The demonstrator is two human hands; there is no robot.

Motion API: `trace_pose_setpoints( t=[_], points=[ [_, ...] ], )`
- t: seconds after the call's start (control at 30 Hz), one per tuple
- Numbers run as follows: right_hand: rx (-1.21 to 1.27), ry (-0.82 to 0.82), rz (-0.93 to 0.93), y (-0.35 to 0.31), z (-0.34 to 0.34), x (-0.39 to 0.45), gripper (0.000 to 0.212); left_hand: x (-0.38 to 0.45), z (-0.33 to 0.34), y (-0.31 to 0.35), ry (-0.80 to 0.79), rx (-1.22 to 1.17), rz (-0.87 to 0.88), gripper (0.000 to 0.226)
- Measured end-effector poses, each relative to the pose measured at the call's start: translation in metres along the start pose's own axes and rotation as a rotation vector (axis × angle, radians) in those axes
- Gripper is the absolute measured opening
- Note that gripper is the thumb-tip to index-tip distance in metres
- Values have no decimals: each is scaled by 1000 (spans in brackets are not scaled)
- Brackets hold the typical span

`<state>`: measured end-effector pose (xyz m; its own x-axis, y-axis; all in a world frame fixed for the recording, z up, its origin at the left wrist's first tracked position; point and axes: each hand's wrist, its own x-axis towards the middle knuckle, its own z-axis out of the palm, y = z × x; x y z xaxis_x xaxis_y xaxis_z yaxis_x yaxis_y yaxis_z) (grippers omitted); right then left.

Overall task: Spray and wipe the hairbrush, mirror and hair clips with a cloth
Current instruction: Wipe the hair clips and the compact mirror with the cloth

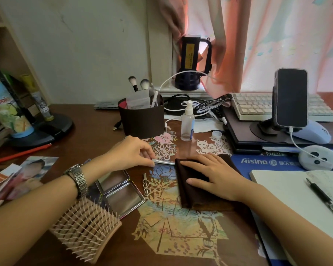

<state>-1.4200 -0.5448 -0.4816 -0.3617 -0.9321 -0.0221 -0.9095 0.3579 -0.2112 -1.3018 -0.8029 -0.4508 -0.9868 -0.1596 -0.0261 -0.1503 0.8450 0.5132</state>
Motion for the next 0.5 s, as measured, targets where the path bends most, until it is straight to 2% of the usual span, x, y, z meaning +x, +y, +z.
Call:
trace_pose_setpoints(
  t=[0.27,0.5],
  points=[
    [19,-5,9,-1,0,-1,62,-19,-19,-16,66,-18,-34,14],
    [19,-28,17,-3,-2,0,61,-21,-20,-23,150,-138,-128,15]
  ],
)
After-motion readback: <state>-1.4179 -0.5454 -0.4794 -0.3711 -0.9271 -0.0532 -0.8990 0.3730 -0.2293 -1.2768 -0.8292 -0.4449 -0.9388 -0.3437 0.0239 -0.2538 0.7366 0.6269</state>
